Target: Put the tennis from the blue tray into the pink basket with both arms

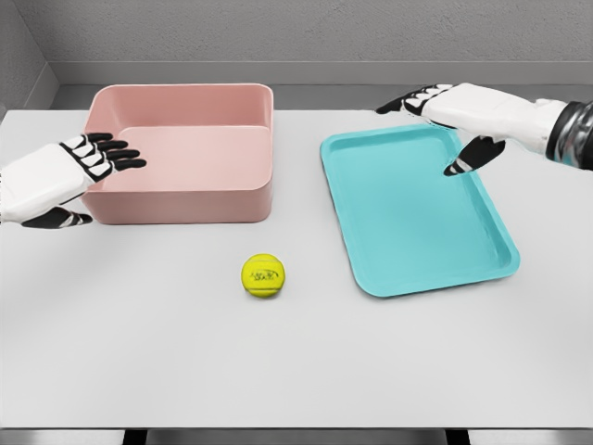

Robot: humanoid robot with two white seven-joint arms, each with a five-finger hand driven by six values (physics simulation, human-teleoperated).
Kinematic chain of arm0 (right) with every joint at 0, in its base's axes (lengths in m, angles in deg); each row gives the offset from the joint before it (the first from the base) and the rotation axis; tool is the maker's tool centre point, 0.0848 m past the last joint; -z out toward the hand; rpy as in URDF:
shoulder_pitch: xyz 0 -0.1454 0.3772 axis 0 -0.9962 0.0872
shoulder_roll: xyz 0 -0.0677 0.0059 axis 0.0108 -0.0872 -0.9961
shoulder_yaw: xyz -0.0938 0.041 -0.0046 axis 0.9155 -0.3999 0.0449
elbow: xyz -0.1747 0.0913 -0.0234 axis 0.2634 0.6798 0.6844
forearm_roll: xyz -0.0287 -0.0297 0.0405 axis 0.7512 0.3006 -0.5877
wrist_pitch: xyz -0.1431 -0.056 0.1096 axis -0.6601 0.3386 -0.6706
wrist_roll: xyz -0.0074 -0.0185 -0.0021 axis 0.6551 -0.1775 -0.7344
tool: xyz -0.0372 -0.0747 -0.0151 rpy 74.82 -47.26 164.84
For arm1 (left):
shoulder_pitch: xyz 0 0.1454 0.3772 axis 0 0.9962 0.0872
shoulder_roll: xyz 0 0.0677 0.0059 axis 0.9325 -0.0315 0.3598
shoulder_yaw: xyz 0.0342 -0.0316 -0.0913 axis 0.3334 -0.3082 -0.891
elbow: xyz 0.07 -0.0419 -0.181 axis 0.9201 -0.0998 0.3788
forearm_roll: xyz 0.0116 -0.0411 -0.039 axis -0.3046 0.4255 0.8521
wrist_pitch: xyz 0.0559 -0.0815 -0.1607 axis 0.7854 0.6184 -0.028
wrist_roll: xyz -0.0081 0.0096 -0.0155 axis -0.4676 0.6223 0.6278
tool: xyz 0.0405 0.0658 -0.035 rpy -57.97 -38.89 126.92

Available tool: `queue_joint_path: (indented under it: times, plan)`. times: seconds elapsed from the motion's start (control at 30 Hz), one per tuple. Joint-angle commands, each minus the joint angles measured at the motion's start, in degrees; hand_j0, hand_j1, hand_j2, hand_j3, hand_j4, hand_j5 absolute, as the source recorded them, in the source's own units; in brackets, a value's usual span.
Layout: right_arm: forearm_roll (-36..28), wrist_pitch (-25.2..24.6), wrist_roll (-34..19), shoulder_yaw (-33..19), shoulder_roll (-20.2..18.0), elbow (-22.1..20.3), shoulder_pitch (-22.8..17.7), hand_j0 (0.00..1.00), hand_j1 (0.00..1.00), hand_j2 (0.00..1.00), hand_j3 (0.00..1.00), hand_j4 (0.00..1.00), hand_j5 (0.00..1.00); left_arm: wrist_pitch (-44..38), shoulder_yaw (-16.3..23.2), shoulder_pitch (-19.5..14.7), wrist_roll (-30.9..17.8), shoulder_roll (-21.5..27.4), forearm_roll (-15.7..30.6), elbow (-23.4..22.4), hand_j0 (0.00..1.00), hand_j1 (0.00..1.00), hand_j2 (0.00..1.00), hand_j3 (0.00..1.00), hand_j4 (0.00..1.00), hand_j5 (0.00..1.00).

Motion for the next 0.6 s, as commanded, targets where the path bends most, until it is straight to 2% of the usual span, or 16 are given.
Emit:
queue_joint_path:
  times: [0.0,0.1,0.27,0.33,0.43,0.57]
  plan:
    - [-0.25,3.08,0.03,-4.95,-3.72,1.12,-0.18,1.0,1.0,1.0,1.0,1.0,1.0,-0.03,0.28,0.0,-0.02,-0.24,0.45,1.34,1.0,1.0,1.0,1.0,1.0,1.0]
    - [-0.25,4.75,0.03,-5.57,-4.6,2.0,-1.94,1.0,1.0,1.0,1.0,1.0,1.0,-0.03,3.27,-0.35,-0.19,-3.23,-0.08,3.45,1.0,1.0,1.0,1.0,1.0,1.0]
    - [-0.33,6.68,0.03,-5.66,-4.96,2.0,-3.52,1.0,1.0,1.0,1.0,1.0,1.0,-0.03,8.81,-1.14,-0.19,-8.33,-6.14,6.53,1.0,1.0,1.0,1.0,1.0,1.0]
    - [-0.42,6.68,0.03,-5.66,-4.96,2.17,-3.61,1.0,1.0,1.0,1.0,1.0,1.0,-0.03,13.19,-3.25,-3.26,-10.52,-7.2,6.88,1.0,1.0,1.0,1.0,1.0,1.0]
    - [-0.42,6.68,0.03,-5.66,-4.69,2.35,-3.78,1.0,1.0,1.0,1.0,1.0,1.0,-0.03,14.52,-4.31,-4.32,-10.97,-7.81,7.06,1.0,1.0,1.0,1.0,1.0,1.0]
    - [-0.42,6.33,0.03,-6.45,-4.43,3.4,-3.96,1.0,1.0,1.0,1.0,1.0,1.0,-0.03,19.88,-9.75,-6.7,-10.26,-11.86,7.59,1.0,1.0,1.0,1.0,1.0,1.0]
